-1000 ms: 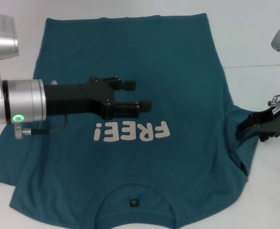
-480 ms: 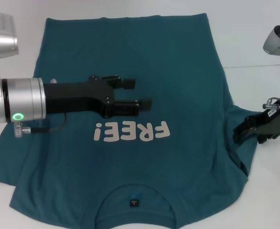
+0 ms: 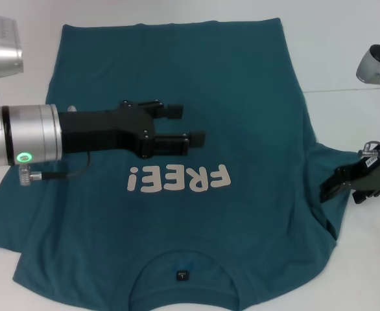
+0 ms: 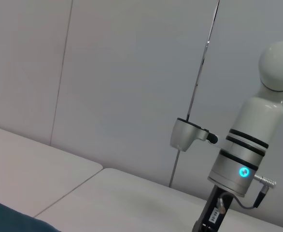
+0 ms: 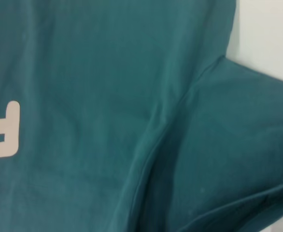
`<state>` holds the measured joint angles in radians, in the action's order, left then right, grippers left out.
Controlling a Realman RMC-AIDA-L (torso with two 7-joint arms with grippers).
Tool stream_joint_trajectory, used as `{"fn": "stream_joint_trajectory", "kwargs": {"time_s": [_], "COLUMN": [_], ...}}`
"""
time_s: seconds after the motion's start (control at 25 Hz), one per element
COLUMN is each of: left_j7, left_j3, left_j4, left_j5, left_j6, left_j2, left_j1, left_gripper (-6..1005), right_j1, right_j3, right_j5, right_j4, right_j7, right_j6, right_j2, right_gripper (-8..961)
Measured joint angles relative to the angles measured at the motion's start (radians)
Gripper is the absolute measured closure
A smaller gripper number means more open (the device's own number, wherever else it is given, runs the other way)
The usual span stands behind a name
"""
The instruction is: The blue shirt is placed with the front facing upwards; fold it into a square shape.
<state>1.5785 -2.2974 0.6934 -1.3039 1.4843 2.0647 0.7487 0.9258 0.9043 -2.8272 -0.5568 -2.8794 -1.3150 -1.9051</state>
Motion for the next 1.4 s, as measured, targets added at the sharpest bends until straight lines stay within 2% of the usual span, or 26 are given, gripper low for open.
{"fn": "stream_joint_trajectory", "kwargs": {"time_s": [0.6, 0.84, 1.08, 1.4], "left_j7": [0.0, 0.0, -0.001, 0.0], "left_j3": [-0.013, -0.013, -0.013, -0.014], "left_j4": [0.0, 0.0, 0.0, -0.002], "left_j5": [0.0, 0.0, 0.0, 0.0], "left_j6": [-0.005, -0.017, -0.025, -0.027], "left_j2": [0.004, 0.005, 0.005, 0.005], "left_j1": [0.001, 0.001, 0.001, -0.001], "left_gripper": [155, 155, 155, 155], "right_j1": [0.009, 0.011, 0.012, 0.02], "right_j3": [0.015, 0.015, 0.015, 0.015], "right_j5": [0.0, 0.0, 0.006, 0.005], "right_j4": [-0.001, 0.0, 0.0, -0.015], "right_j7": [0.0, 0.001, 0.021, 0.048], "right_j6": [0.018, 0.014, 0.012, -0.001], "right_j2": [-0.009, -0.01, -0.015, -0.032], "right_gripper": [347, 590, 695, 846]}}
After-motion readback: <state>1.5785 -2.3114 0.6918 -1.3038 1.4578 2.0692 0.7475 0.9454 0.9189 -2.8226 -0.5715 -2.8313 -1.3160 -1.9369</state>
